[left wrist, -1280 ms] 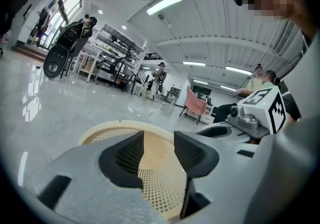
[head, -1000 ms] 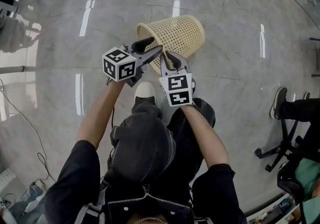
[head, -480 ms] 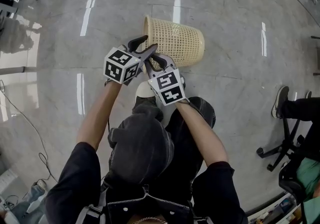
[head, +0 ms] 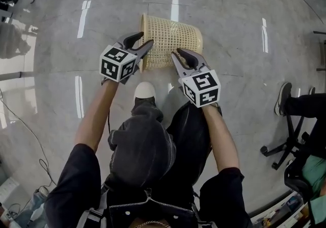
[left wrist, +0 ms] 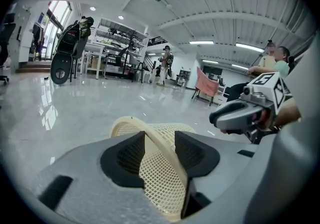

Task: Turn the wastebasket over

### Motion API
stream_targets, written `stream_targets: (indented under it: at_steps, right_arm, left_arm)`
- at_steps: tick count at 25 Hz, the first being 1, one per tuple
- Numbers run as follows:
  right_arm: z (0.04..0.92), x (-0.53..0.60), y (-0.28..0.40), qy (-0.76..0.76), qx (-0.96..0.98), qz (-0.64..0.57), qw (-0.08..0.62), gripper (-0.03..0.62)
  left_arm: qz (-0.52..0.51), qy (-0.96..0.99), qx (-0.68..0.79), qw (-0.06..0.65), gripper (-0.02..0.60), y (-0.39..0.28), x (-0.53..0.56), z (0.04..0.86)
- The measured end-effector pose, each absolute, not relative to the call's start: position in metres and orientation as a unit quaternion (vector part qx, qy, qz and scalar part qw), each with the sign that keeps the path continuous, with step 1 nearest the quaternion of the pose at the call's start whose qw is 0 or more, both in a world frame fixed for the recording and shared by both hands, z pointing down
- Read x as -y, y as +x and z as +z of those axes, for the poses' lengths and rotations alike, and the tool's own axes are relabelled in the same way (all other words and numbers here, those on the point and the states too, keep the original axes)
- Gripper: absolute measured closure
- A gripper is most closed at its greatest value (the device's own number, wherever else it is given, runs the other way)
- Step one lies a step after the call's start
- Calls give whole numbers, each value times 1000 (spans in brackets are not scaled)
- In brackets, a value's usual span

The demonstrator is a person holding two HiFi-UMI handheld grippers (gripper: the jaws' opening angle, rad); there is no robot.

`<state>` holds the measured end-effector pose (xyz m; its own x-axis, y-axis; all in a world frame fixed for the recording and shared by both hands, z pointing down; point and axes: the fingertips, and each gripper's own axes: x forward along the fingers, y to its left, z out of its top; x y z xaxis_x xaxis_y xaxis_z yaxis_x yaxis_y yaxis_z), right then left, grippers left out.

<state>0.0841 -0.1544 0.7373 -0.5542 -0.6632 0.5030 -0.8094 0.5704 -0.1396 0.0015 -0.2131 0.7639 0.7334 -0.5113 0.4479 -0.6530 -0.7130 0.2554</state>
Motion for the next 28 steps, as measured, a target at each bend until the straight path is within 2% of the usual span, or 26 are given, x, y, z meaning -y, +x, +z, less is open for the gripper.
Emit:
stream_targets:
  at_steps: [1, 4, 6, 10, 16, 20, 25, 28]
  right_arm:
    - [741, 161, 106, 441, 853, 198, 195, 527]
    - [767, 172, 159, 468, 824, 263, 180, 404]
    - [790, 172, 184, 477, 807, 294, 184, 354]
    - [824, 165, 200, 474, 790, 338, 193, 329]
    - [849, 154, 178, 420, 792, 409, 171, 316]
    - [854, 148, 167, 383, 785, 469, 134, 318]
    - [849, 150, 169, 398, 791, 432, 170, 318]
    - [845, 153, 176, 419, 786, 422, 168, 318]
  left_arm:
    - [175, 909, 321, 203, 396, 2, 213, 764]
    - [178, 908, 320, 202, 396, 2, 213, 765]
    - [182, 908, 319, 202, 396, 2, 213, 766]
    - [180, 906, 324, 206, 403, -6, 212, 766]
    - [178, 903, 330, 209, 407, -23, 211, 766]
    - [193, 902, 336, 193, 472, -30, 209, 767]
    - [204, 902, 336, 177, 472, -25, 210, 767]
    - [195, 904, 336, 177, 472, -20, 211, 767]
